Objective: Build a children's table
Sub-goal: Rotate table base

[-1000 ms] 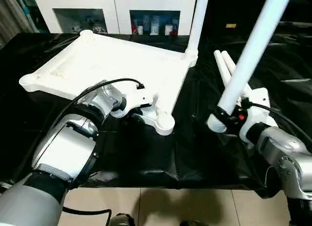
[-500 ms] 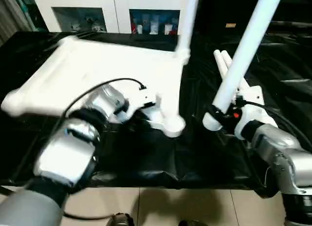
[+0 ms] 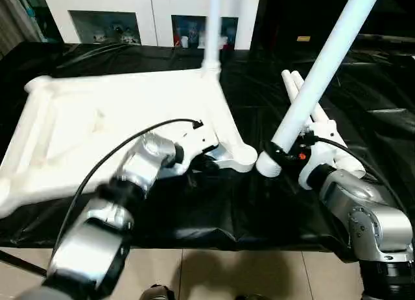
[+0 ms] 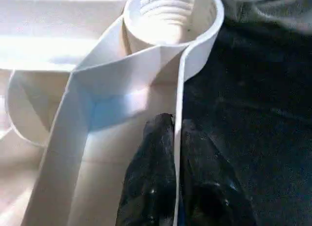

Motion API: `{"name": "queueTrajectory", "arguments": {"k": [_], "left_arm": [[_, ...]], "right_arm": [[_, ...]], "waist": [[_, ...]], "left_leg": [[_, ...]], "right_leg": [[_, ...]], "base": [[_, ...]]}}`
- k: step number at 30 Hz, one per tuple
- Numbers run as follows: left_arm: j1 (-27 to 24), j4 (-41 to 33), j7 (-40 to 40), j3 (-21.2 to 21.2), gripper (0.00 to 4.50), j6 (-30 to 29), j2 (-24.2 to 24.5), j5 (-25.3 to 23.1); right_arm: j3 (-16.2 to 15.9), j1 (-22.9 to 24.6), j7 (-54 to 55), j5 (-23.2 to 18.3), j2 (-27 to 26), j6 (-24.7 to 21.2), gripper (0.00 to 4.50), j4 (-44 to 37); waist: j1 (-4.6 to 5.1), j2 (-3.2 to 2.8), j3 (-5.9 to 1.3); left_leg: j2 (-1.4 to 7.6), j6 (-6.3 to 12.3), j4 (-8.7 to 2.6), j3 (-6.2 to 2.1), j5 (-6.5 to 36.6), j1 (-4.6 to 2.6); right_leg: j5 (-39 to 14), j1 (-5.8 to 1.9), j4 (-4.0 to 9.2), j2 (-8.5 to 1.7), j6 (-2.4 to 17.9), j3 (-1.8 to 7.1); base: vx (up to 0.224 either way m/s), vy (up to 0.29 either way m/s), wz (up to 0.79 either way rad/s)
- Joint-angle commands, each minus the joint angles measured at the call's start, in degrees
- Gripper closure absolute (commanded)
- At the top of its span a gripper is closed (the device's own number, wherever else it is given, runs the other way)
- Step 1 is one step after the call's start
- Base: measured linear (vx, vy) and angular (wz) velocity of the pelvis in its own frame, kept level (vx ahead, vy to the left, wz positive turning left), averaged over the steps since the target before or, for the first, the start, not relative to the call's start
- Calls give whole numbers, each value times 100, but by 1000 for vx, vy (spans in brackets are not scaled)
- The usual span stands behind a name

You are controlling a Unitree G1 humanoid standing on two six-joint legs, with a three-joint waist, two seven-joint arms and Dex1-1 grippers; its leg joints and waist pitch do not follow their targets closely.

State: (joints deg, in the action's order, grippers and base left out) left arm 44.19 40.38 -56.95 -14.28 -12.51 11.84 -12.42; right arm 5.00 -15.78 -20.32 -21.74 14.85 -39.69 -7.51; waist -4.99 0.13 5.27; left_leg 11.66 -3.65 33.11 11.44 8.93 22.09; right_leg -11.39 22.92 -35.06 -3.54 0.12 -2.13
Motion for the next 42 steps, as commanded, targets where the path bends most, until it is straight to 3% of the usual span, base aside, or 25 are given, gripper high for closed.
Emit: {"name": "queueTrajectory", "arguments": {"k": [1,9,14,15,19,24,30,39,40,41,42], "left_arm": [[-277,-95,162,123,396,237,-55,213],[-358,-405,-25,16,342,270,206,190],[-228,-168,-102,-67,342,400,352,114],[-215,-139,-108,-69,342,411,361,123],[-139,-77,-261,-127,342,445,414,198],[-29,8,-404,-181,382,487,443,243],[-14,189,-437,-237,446,568,418,232],[-47,343,-610,-407,450,649,480,165],[-57,325,-673,-426,450,649,500,169],[-83,267,-752,-448,450,624,524,181],[-145,131,-891,-490,450,548,560,217]], "right_arm": [[28,-46,-10,6,52,10,263,73],[-34,-65,-153,63,162,76,263,158],[-43,-79,-182,62,190,103,263,179],[-45,-79,-186,61,195,112,263,183],[-59,-50,-205,59,209,117,263,135],[-92,-12,-215,59,235,114,263,78],[-118,-16,-224,58,241,126,263,71],[-396,-142,-564,246,400,473,263,284],[-397,-202,-645,209,389,513,263,341],[-328,-296,-755,54,339,449,263,415],[-274,-407,-1080,-247,311,313,263,537]], "waist": [[-12,155,-412],[-27,173,-446],[-28,180,-441],[-34,159,-445],[-43,159,-461],[-58,154,-500],[-67,156,-504],[-67,162,-518],[-64,164,-519],[-53,203,-512],[-48,209,-514]], "left_leg": [[162,333,-350,-92,721,-107],[159,364,-330,-80,504,-117],[154,269,-335,-84,675,-125],[152,250,-333,-87,683,-128],[158,198,-329,-90,627,-128],[148,293,-298,-84,429,-124],[144,318,-290,-82,484,-127],[148,320,-272,-86,476,-120],[143,331,-268,-85,493,-116],[145,344,-268,-80,503,-114],[140,371,-266,-85,532,-107]], "right_leg": [[-684,-256,388,-457,1168,236],[-31,-253,311,-431,1252,229],[-300,-258,341,-439,1205,236],[-321,-261,338,-441,1199,238],[-231,-269,316,-438,1233,235],[227,-293,261,-436,1353,235],[236,-302,260,-438,1401,232],[327,-314,236,-442,1435,232],[280,-318,239,-446,1440,232],[229,-316,247,-439,1441,232],[158,-327,241,-453,1456,230]], "base": [[0,0,0],[0,0,0],[0,0,0],[0,0,0],[0,0,0],[0,0,0],[0,0,0],[0,0,0],[0,0,0],[0,0,0],[0,0,0]]}}
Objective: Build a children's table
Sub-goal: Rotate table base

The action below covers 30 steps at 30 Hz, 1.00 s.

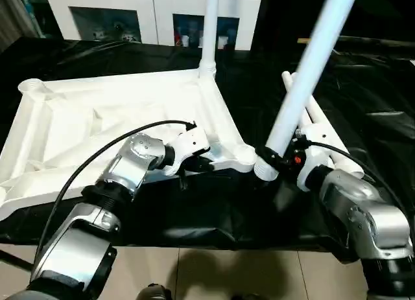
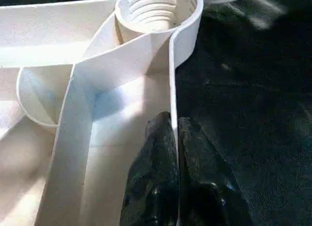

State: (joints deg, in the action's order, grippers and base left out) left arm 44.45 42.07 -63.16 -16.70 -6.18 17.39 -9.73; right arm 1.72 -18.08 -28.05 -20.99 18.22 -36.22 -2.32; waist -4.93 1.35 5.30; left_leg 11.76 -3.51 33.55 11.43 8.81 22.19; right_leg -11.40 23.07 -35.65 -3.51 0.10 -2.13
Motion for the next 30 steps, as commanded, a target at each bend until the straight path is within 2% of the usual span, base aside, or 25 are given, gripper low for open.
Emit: {"name": "queueTrajectory", "arguments": {"k": [1,2,3,4,7,8,11,12,15,17,18,20,23,27,30], "left_arm": [[-171,-38,-270,-249,450,-85,5,-52],[-187,-74,-309,-265,450,-104,14,-38],[-229,-147,-341,-285,450,-152,18,-16],[-261,-202,-365,-306,450,-175,29,-18],[-330,-344,-402,-339,450,-241,54,-7],[-335,-357,-406,-340,450,-248,57,-5],[-332,-388,-393,-324,450,-272,75,-12],[-334,-403,-400,-320,450,-281,81,-10],[-385,-611,-424,-331,450,-366,157,8],[-398,-651,-427,-338,450,-377,173,18],[-415,-709,-449,-347,450,-394,190,36],[-414,-710,-441,-350,450,-367,189,34],[-421,-726,-443,-362,450,-346,197,28],[-449,-810,-430,-384,450,-341,201,48],[-466,-857,-388,-380,450,-352,207,62]], "right_arm": [[54,-176,-307,-321,-26,-33,263,18],[51,-200,-435,-410,-13,-63,263,60],[-51,-228,-722,-461,74,-87,263,165],[-116,-247,-831,-438,112,-69,263,234],[-202,-382,-960,-338,110,33,264,548],[-208,-409,-974,-323,101,54,264,606],[-230,-603,-1047,-209,41,259,264,1012],[-231,-636,-1063,-197,32,301,264,1077],[-117,-960,-1189,-304,-53,443,264,1338],[-70,-1033,-1217,-370,-64,415,264,1317],[57,-1152,-1245,-525,-92,343,264,1293],[180,-1201,-1325,-744,-117,178,264,1230],[244,-1246,-1359,-810,-126,173,264,1268],[486,-1336,-1425,-1071,-202,212,264,1444],[511,-1292,-1452,-1045,-224,333,264,1484]], "waist": [[-48,77,-516],[-52,67,-492],[-46,118,-494],[-57,97,-497],[-38,102,-484],[-42,102,-481],[-31,125,-480],[-37,137,-489],[-41,183,-500],[-46,178,-506],[-48,188,-514],[-58,186,-513],[-74,170,-496],[-101,195,-494],[-108,198,-504]], "left_leg": [[133,360,-308,-89,573,-112],[146,330,-312,-79,653,-129],[148,325,-312,-76,701,-130],[156,323,-309,-80,693,-131],[159,277,-321,-89,716,-122],[159,231,-316,-83,794,-142],[161,145,-335,-91,859,-141],[167,99,-334,-89,913,-162],[164,163,-322,-82,771,-149],[158,189,-320,-83,715,-141],[157,257,-311,-78,578,-134],[156,322,-307,-70,569,-145],[169,289,-317,-69,665,-161],[173,175,-332,-70,779,-170],[167,162,-327,-69,701,-156]], "right_leg": [[94,-345,302,-463,1457,229],[-77,-311,334,-452,1428,232],[-150,-320,332,-448,1426,231],[-182,-318,328,-460,1428,232],[-299,-298,331,-455,1423,221],[-429,-277,345,-456,1396,223],[-555,-277,361,-459,1355,221],[-588,-267,363,-466,1343,220],[-303,-280,323,-456,1395,224],[-242,-286,312,-454,1408,221],[-38,-290,288,-445,1432,220],[-19,-283,288,-447,1446,223],[-172,-261,305,-445,1428,218],[-440,-253,332,-454,1360,215],[-348,-265,316,-456,1339,217]], "base": [[0,0,0],[0,0,0],[0,0,0],[0,0,0],[0,0,0],[0,0,0],[0,0,0],[0,0,0],[0,0,0],[0,0,0],[0,0,0],[0,0,0],[0,0,0],[0,0,0],[0,0,0]]}}
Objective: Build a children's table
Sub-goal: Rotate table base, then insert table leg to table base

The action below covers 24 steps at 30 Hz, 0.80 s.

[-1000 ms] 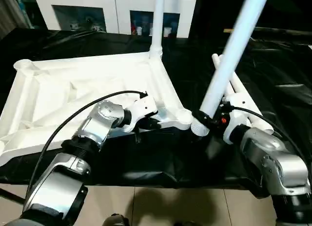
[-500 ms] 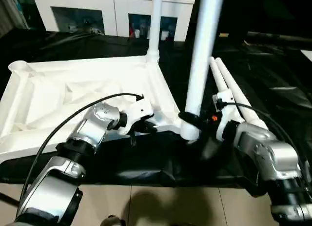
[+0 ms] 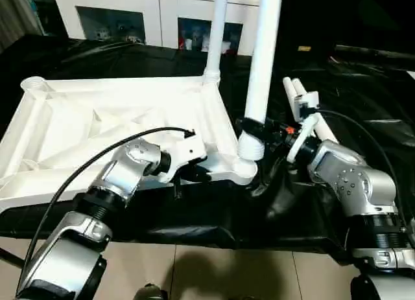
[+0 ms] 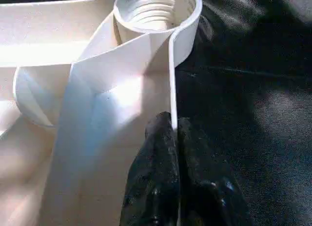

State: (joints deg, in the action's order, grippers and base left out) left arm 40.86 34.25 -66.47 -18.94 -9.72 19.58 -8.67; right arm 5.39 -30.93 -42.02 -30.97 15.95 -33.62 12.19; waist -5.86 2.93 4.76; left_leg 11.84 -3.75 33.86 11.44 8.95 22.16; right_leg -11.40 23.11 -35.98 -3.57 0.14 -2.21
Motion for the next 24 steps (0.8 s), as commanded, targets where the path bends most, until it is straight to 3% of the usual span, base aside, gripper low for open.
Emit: {"name": "queueTrajectory", "arguments": {"k": [1,15,18,24], "left_arm": [[-108,-78,-53,-156,450,10,-10,-46],[-129,-325,-146,-38,450,318,80,167],[-133,-256,-53,-68,450,502,91,109],[-138,-230,-85,-51,450,490,76,147]], "right_arm": [[153,5,-47,-38,-11,109,264,69],[200,119,-5,-28,-93,306,264,52],[-42,198,-93,270,-3,559,264,132],[-157,242,-36,531,-59,920,264,422]], "waist": [[-14,42,-453],[-38,28,-456],[-45,37,-444],[-25,57,-388]], "left_leg": [[158,194,-357,-70,657,-149],[156,164,-364,-70,697,-152],[158,155,-368,-68,725,-151],[157,138,-383,-68,891,-156]], "right_leg": [[-303,-272,344,-452,1340,225],[-348,-262,351,-447,1322,222],[-417,-254,358,-450,1280,224],[-760,-219,405,-461,1216,231]], "base": [[0,0,0],[0,0,0],[0,0,0],[0,0,0]]}}
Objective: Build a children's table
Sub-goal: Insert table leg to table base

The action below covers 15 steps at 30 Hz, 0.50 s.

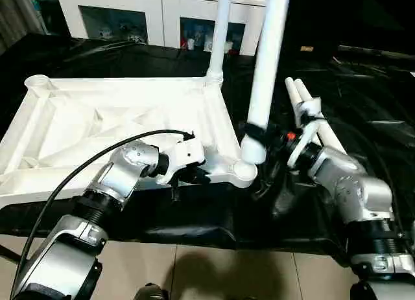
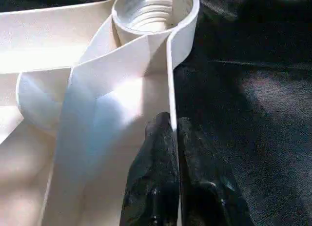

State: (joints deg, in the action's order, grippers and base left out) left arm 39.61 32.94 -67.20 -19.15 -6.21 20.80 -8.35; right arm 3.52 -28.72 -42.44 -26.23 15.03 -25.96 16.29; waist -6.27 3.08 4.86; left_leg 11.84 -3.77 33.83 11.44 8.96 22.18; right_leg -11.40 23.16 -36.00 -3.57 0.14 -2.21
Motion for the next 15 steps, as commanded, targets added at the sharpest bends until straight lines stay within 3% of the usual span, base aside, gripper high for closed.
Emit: {"name": "queueTrajectory", "arguments": {"k": [1,3,7,8,15], "left_arm": [[-19,-84,-5,-28,450,154,-46,112],[-20,-44,210,34,450,217,-66,79],[15,-94,209,141,450,107,-84,193],[17,-143,128,156,406,33,-69,241],[37,-63,263,163,354,214,-61,206]], "right_arm": [[30,27,30,97,10,240,264,81],[136,36,132,109,-109,520,264,139],[195,24,135,68,-127,570,264,30],[193,24,123,73,-123,577,264,25],[164,64,104,136,-131,745,264,-29]], "waist": [[20,46,-391],[25,53,-378],[31,37,-365],[27,12,-377],[54,35,-398]], "left_leg": [[157,135,-384,-72,911,-154],[163,120,-390,-73,945,-157],[161,136,-404,-82,972,-156],[160,125,-402,-84,961,-160],[163,196,-388,-74,820,-148]], "right_leg": [[-806,-226,410,-455,1206,230],[-878,-204,417,-461,1160,234],[-862,-213,422,-443,1157,230],[-850,-217,415,-449,1165,232],[-361,-232,369,-432,1296,223]], "base": [[0,0,0],[0,0,0],[0,0,0],[0,0,0],[0,0,0]]}}
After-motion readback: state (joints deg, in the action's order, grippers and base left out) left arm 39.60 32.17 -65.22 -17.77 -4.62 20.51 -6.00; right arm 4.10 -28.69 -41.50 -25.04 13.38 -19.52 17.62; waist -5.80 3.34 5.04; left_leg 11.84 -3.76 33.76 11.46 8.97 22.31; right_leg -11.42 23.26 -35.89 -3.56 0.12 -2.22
